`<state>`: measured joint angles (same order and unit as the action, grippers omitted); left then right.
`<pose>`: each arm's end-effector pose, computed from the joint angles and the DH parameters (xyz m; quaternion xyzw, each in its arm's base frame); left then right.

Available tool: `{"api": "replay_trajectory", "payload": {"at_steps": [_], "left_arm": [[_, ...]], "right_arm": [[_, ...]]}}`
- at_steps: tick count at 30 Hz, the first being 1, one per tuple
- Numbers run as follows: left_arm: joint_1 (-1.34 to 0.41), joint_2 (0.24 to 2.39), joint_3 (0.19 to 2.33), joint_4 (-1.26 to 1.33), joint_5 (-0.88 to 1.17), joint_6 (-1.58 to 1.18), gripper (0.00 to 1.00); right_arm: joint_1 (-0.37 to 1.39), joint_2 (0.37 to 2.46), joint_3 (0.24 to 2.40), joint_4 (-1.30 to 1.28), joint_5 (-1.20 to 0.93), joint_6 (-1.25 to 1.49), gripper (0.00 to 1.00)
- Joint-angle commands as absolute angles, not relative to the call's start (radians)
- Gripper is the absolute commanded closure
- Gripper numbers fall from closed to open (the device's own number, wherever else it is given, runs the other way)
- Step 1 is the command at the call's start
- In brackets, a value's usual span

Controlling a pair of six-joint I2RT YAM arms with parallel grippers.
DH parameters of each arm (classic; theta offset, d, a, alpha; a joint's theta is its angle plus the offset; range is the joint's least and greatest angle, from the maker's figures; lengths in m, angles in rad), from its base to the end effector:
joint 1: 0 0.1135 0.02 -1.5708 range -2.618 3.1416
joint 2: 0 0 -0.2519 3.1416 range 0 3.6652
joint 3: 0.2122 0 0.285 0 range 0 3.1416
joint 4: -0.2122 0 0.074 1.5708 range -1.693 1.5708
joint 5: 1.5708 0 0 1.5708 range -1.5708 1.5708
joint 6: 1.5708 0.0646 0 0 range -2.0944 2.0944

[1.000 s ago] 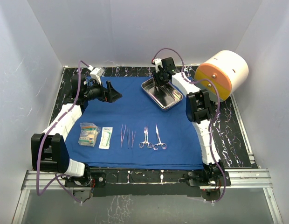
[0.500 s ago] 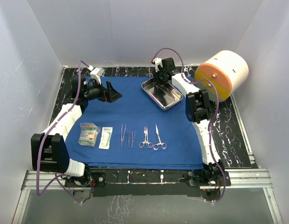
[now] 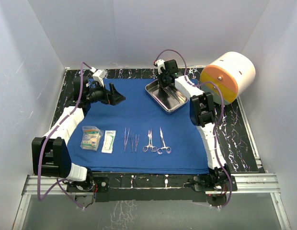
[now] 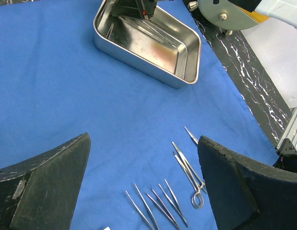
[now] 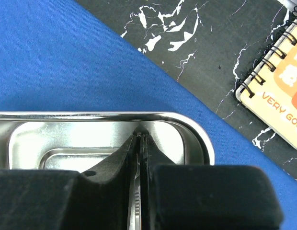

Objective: Open and lay out the surgical kit
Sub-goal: Pick up the medical item from the container.

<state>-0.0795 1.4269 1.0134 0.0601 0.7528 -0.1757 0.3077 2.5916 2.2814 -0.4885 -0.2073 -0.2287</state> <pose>0.3721 -0.0740 0.2639 0.1733 0.7722 -0.3668 0.4891 0.5812 0.1987 0.1190 -0.2817 0.8782 0.1106 0.3704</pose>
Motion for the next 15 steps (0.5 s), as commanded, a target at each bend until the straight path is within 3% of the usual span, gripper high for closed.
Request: {"api": "replay_trajectory", "payload": {"at_steps": [1,3,15], "left_arm": [[-0.072,1.384,1.009,0.079,0.783,-0.169,0.07],[-0.073,1.381,1.008,0.078,0.782,-0.168,0.07],[-0.072,1.377,1.007,0.08,0.782,-0.167,0.07]], "right_arm": [[0.31,2.634,2.262,-0.52,-0.204,-0.238,0.96],[0.31,2.633,2.274,-0.525,-0.21,-0.23,1.0],[0.31,2.547,2.349,-0.521,-0.211,-0.118,1.0]]}}
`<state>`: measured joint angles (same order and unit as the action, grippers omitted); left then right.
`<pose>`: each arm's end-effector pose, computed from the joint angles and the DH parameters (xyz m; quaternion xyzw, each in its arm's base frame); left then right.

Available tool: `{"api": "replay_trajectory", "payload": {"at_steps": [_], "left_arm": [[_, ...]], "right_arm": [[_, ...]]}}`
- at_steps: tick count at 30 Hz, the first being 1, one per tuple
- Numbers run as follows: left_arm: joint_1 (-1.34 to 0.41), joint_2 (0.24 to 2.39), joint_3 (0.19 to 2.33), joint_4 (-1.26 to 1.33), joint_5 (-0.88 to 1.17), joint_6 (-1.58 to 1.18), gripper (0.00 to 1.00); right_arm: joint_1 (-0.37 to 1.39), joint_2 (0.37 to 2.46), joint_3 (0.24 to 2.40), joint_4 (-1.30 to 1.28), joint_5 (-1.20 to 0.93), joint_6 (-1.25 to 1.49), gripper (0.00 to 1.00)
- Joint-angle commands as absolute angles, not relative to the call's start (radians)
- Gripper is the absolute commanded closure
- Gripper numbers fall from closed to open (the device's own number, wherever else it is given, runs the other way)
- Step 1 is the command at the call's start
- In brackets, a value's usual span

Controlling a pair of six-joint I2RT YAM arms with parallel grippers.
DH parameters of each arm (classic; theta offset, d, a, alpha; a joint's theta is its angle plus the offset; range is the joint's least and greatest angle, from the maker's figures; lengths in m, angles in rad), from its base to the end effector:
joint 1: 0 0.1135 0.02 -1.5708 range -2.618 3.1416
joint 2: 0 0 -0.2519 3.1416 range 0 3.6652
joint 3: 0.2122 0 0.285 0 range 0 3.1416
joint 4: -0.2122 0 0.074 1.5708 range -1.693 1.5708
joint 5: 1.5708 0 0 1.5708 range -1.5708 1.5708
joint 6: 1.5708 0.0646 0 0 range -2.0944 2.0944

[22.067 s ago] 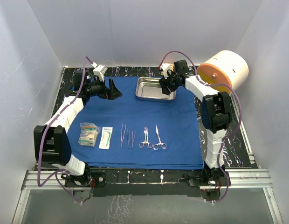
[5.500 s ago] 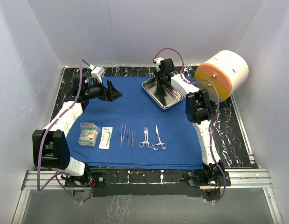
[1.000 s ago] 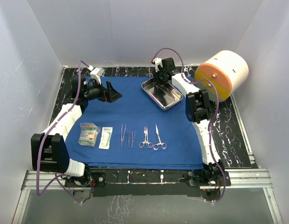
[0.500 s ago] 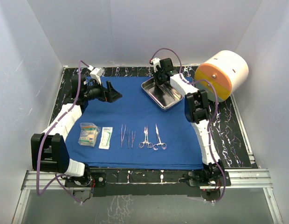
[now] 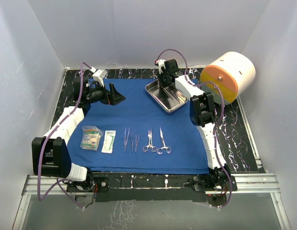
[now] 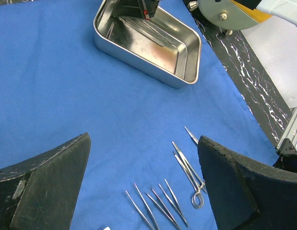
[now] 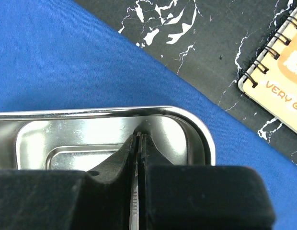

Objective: Open and lay out the surgical kit
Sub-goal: Pick up the medical item from the container.

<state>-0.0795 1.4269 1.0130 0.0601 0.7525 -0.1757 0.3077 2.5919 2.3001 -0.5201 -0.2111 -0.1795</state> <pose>0.3721 -0.0739 0.2637 0.1731 0.7723 -0.3667 0.4890 0.5804 0.1986 0.1229 -0.2607 0.8870 0.1212 0.3613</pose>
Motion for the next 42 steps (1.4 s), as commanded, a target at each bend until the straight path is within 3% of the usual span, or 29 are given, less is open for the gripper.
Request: {"api": "replay_trajectory", "payload": {"at_steps": [1,31,42], "left_arm": [[-0.072,1.377,1.006,0.08,0.785,-0.167,0.07],[-0.072,1.373,1.003,0.092,0.79,-0.181,0.07],[-0.072,1.334,0.987,0.107,0.777,-0.183,0.07]], "right_arm": [[0.31,2.537,2.351,-0.52,-0.21,-0.107,1.0],[0.311,2.365,2.364,-0.593,-0.146,0.01,1.0],[0.317,2.046,2.017,-0.542,-0.083,0.122,1.0]]}}
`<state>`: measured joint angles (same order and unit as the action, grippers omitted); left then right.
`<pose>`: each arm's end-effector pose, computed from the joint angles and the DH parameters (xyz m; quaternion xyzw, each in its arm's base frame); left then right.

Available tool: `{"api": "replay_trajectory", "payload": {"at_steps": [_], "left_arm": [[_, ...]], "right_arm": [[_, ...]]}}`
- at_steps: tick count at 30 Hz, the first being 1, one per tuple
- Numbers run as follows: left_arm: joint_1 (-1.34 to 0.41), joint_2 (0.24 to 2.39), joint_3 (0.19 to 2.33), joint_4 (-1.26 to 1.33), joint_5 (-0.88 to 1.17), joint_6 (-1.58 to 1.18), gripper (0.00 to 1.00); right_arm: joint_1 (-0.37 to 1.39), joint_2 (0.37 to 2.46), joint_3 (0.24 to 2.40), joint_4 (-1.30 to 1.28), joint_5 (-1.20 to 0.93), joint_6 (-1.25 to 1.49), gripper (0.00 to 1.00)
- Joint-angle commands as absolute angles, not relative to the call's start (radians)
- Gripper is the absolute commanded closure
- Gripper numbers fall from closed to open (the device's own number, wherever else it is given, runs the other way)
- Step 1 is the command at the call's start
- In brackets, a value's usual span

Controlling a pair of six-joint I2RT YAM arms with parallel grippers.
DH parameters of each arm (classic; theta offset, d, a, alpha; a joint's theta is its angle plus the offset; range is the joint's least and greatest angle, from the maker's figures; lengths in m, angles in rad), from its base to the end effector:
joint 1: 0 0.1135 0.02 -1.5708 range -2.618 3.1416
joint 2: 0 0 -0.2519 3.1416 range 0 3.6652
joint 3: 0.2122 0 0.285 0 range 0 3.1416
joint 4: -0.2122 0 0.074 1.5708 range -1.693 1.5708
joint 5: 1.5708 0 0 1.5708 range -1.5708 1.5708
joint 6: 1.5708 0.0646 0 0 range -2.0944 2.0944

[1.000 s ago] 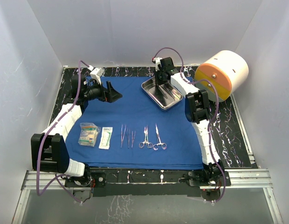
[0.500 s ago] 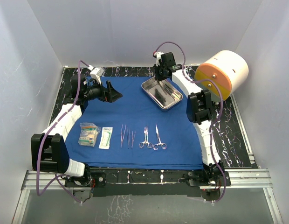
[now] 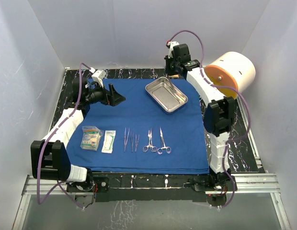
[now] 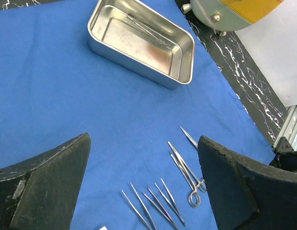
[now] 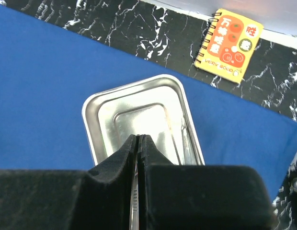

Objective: Open and lay out the surgical kit
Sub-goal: Pick up the medical item from the container, then place the medical item in the surgical kit.

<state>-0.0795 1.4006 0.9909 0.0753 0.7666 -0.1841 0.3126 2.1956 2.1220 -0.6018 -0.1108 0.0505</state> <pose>0.3659 -0.0741 0.2663 0.1769 0.7661 -0.3728 0.4928 0.5283 0.1782 0.2708 -0.1414 0.8892 0.1271 0.4161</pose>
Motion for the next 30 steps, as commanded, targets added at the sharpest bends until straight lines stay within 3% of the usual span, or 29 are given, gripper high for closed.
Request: {"api": "replay_trajectory", "payload": {"at_steps": [1,15,30], "left_arm": [[-0.072,1.331,0.986,0.108,0.775,-0.183,0.07],[-0.072,1.306,0.965,0.115,0.709,-0.164,0.07],[-0.072,1.289,0.92,0.113,0.667,-0.113,0.06]], "right_arm": [[0.317,2.009,1.96,-0.53,-0.089,0.14,1.0],[0.392,1.425,1.137,-0.241,0.041,0.328,1.0],[0.441,1.391,0.849,-0.129,0.099,0.48,1.0]]}}
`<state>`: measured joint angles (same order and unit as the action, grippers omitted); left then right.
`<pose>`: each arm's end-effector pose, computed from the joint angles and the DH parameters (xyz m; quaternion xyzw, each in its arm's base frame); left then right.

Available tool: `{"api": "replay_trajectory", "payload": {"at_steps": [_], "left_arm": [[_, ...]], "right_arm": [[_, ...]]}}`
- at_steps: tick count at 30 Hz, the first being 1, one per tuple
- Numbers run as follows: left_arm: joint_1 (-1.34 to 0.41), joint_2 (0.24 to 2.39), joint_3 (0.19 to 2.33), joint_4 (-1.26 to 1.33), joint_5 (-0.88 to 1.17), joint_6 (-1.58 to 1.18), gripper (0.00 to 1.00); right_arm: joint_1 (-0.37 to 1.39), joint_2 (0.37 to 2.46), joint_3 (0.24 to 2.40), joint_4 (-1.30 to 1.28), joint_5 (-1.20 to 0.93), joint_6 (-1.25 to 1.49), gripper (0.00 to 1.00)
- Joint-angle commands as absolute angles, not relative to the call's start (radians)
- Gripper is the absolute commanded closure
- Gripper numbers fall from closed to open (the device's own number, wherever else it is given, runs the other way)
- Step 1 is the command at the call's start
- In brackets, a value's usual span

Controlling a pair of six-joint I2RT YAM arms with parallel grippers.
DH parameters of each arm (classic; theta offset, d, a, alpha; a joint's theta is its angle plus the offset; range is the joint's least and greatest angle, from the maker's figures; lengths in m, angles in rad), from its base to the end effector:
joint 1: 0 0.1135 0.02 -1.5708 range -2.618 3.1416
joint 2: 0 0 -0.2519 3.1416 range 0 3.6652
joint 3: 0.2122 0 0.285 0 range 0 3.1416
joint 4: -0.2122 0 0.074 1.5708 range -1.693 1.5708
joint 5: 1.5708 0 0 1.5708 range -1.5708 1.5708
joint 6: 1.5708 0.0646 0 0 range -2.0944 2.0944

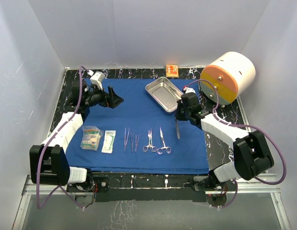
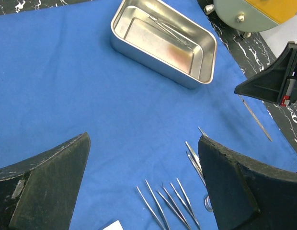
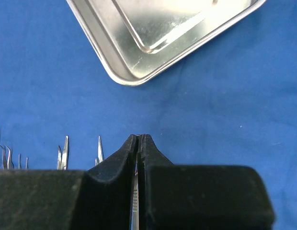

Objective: Open and lay out the surgical kit
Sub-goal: Place the medical item in the surgical kit.

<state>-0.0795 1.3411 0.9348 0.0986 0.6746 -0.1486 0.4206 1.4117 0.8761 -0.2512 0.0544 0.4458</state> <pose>0.3566 -0.0689 0.2661 0.1690 0.7679 -0.3288 0.5231 0.3192 0.1389 0.1736 0.0220 0.9236 0.1375 0.3572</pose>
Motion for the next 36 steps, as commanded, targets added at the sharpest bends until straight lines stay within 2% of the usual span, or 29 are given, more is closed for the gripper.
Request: {"api": "replay_trajectory", "payload": {"at_steps": [1,15,23,36], "left_arm": [[-0.072,1.286,0.913,0.116,0.666,-0.11,0.06],[-0.071,1.281,0.888,0.126,0.652,-0.086,0.05],[-0.065,1.292,0.877,0.135,0.65,-0.081,0.05],[-0.061,1.291,0.868,0.142,0.654,-0.082,0.05]], "right_arm": [[0.445,1.389,0.834,-0.111,0.094,0.479,1.0],[0.445,1.366,0.735,-0.127,0.133,0.62,1.0],[0.464,1.318,0.678,-0.12,0.154,0.555,1.0],[0.505,1.361,0.663,-0.108,0.254,0.484,1.0]]}}
